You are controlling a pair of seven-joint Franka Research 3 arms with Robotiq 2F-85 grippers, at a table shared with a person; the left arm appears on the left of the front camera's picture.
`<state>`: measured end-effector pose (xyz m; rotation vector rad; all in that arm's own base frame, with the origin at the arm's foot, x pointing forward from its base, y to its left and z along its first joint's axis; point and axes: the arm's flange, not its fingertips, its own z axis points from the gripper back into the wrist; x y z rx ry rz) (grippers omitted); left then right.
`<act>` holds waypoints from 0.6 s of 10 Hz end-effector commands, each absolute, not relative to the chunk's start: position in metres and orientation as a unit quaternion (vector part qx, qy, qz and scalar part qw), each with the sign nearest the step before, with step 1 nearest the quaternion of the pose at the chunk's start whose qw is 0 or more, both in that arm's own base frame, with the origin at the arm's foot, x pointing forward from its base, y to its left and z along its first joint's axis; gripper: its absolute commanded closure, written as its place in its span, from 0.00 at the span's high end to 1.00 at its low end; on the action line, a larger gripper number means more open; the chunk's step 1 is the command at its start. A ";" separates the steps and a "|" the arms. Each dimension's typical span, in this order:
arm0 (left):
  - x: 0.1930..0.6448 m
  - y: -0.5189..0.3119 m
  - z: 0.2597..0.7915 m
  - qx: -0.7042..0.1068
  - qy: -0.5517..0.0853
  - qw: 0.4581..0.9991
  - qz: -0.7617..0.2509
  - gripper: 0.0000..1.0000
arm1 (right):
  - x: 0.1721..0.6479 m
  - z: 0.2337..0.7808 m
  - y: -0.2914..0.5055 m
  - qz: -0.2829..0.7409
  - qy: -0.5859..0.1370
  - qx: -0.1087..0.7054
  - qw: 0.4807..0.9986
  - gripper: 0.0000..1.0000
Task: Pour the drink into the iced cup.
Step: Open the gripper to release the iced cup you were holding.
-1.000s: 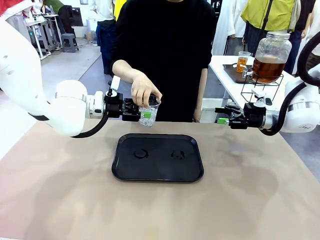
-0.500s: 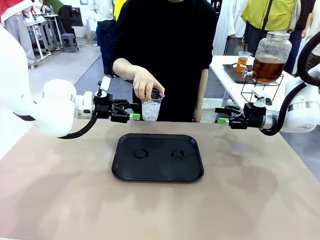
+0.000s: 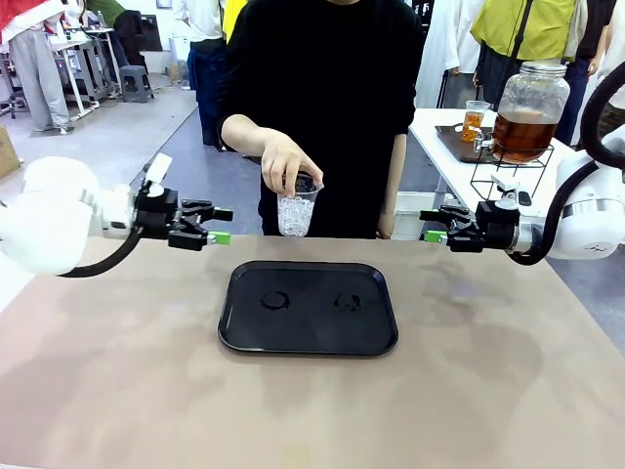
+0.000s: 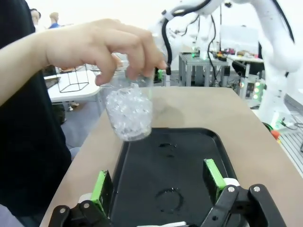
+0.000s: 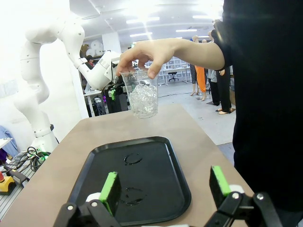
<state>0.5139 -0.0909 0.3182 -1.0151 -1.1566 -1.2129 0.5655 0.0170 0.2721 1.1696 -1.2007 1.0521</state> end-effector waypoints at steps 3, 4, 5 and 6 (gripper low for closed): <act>0.501 -0.070 0.313 -0.434 -0.514 0.526 -0.520 1.00 | 0.566 0.275 0.018 0.441 -0.510 0.495 0.548 1.00; 0.500 -0.068 0.314 -0.430 -0.523 0.532 -0.508 1.00 | 0.566 0.275 0.018 0.441 -0.510 0.495 0.548 1.00; 0.506 -0.072 0.315 -0.432 -0.504 0.536 -0.522 1.00 | 0.566 0.275 0.018 0.441 -0.510 0.495 0.548 1.00; 0.506 -0.072 0.315 -0.432 -0.504 0.536 -0.522 1.00 | 0.566 0.275 0.018 0.441 -0.510 0.495 0.548 1.00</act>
